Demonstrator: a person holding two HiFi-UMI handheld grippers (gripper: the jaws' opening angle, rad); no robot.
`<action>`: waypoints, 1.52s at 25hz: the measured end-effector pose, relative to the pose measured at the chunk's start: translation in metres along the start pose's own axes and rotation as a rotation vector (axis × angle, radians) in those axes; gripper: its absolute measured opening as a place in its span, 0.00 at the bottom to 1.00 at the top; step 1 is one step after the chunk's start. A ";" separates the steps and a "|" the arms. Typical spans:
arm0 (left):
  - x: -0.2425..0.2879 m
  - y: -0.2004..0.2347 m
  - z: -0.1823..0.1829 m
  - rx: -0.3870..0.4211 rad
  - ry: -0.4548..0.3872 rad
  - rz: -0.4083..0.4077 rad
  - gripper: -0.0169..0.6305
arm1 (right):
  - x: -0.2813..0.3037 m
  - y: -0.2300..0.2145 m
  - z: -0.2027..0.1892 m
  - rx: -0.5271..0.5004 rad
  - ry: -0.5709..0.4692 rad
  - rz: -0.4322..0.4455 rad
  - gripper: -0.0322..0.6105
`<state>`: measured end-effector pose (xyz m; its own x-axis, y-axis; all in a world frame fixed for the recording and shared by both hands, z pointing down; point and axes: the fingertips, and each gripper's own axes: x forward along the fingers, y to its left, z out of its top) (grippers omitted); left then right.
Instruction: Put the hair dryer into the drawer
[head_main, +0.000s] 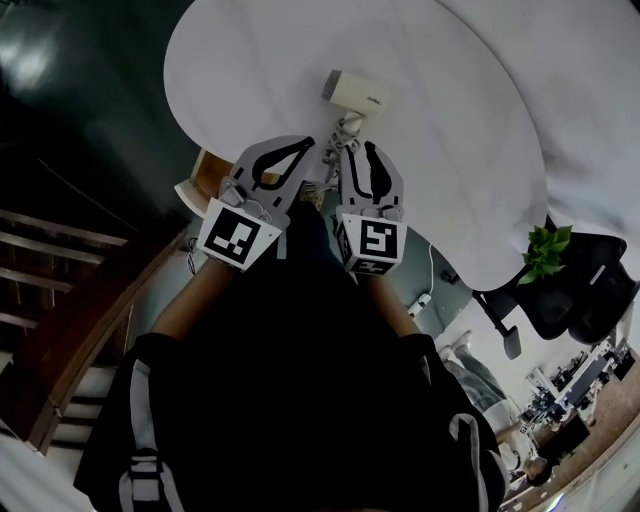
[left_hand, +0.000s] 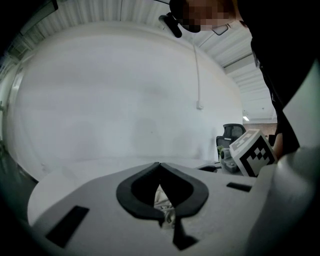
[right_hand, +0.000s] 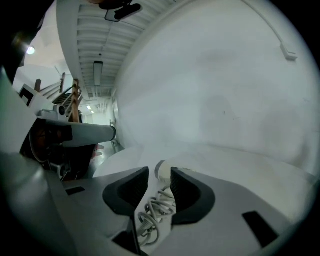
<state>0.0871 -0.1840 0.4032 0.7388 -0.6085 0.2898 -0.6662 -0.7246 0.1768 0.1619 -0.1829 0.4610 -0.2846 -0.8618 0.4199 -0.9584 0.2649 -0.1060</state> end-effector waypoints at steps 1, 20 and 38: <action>0.003 0.001 -0.003 0.002 0.005 -0.003 0.04 | 0.003 -0.001 -0.004 0.007 0.015 0.000 0.30; 0.032 0.019 -0.039 0.012 0.070 -0.040 0.04 | 0.049 -0.008 -0.083 0.179 0.364 -0.051 0.54; 0.031 0.028 -0.046 -0.086 0.083 -0.011 0.04 | 0.082 -0.007 -0.101 0.249 0.427 -0.101 0.54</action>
<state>0.0866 -0.2088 0.4605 0.7372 -0.5693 0.3639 -0.6672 -0.6984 0.2589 0.1476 -0.2121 0.5871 -0.2065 -0.6099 0.7651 -0.9713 0.0332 -0.2356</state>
